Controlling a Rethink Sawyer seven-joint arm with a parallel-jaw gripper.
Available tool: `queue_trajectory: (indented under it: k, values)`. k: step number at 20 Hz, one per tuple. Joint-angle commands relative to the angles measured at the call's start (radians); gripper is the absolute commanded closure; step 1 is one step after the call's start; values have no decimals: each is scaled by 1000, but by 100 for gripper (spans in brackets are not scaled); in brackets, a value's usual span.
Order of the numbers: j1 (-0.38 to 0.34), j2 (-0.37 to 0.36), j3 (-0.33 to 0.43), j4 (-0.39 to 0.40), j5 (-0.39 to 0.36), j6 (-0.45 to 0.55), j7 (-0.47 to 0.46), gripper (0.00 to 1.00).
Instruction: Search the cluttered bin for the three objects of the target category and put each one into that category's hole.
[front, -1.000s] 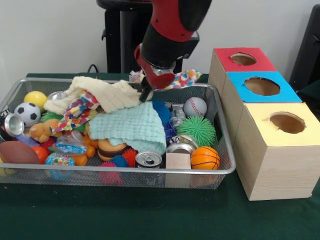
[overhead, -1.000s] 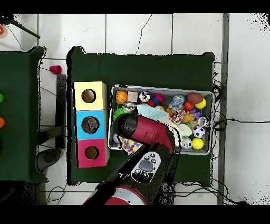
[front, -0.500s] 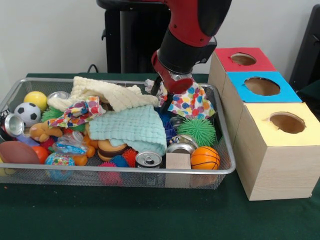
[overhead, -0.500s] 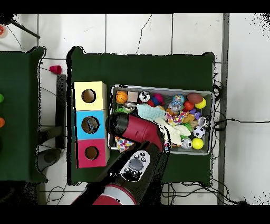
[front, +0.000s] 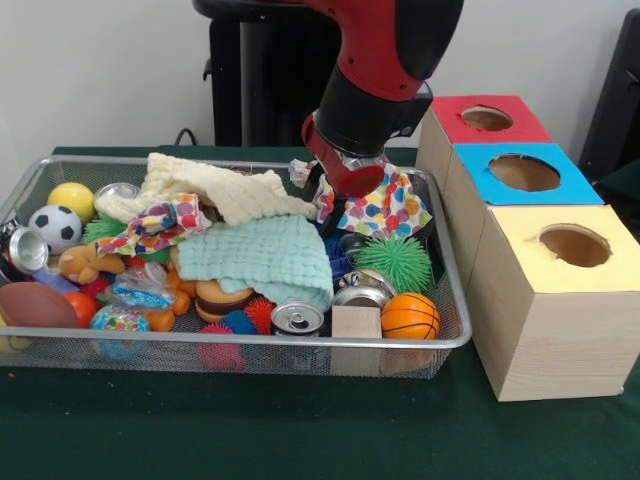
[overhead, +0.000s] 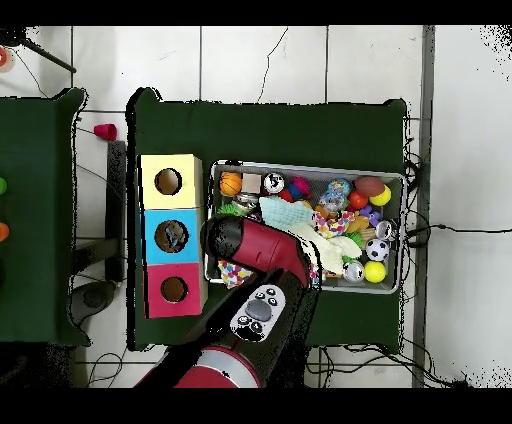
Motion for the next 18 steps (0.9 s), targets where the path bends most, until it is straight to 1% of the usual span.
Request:
queue_trajectory:
  k: [1,2,3,5,8,10,16,18]
  values:
    - [-11,14,58,8,11,24,148,0]
    - [-27,-5,63,0,14,50,136,0]
    - [-36,-25,71,-14,24,103,136,0]
    - [-36,-52,64,-64,33,227,152,0]
    - [-48,-58,64,-139,41,364,181,0]
    - [-56,-53,73,-170,47,406,191,0]
    - [-63,7,87,-254,72,401,230,0]
    - [-51,29,70,-287,67,393,244,0]
